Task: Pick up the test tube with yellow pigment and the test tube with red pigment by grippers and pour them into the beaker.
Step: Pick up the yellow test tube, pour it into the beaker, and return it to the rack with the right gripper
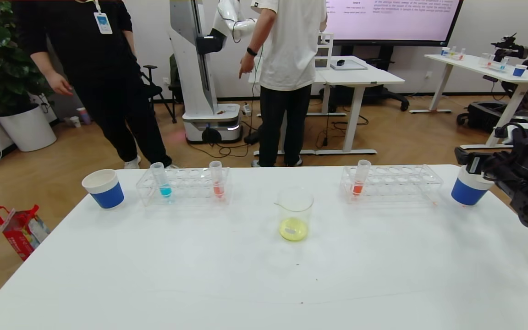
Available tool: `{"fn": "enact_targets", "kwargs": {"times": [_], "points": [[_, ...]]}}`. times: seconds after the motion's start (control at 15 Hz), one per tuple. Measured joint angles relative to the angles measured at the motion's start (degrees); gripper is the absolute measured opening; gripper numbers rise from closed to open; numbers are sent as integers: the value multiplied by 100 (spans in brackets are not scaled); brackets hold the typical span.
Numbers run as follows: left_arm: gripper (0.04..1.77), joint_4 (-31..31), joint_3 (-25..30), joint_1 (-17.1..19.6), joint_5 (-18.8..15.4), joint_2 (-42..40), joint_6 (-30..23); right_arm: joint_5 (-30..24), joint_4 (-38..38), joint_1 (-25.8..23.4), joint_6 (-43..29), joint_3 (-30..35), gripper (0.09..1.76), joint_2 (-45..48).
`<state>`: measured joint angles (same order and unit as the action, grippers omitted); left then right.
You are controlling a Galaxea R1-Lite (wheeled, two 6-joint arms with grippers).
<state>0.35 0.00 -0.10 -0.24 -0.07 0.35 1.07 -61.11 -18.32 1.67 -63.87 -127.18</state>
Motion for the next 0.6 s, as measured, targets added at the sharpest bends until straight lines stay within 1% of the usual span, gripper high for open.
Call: {"fn": "enact_targets", "kwargs": {"times": [0.13, 0.27, 0.4, 0.6], "points": [[175, 0, 0, 0, 0, 0, 0, -44, -132, 66, 4, 0, 174, 37], [175, -2, 0, 0, 0, 0, -2, -59, -158, 280, 11, -41, 174, 158], [175, 0, 0, 0, -2, 0, 0, -50, -112, 680, 12, -104, 174, 345], [175, -2, 0, 2, -2, 0, -2, 24, 94, 1488, 15, -140, 174, 662]]}}
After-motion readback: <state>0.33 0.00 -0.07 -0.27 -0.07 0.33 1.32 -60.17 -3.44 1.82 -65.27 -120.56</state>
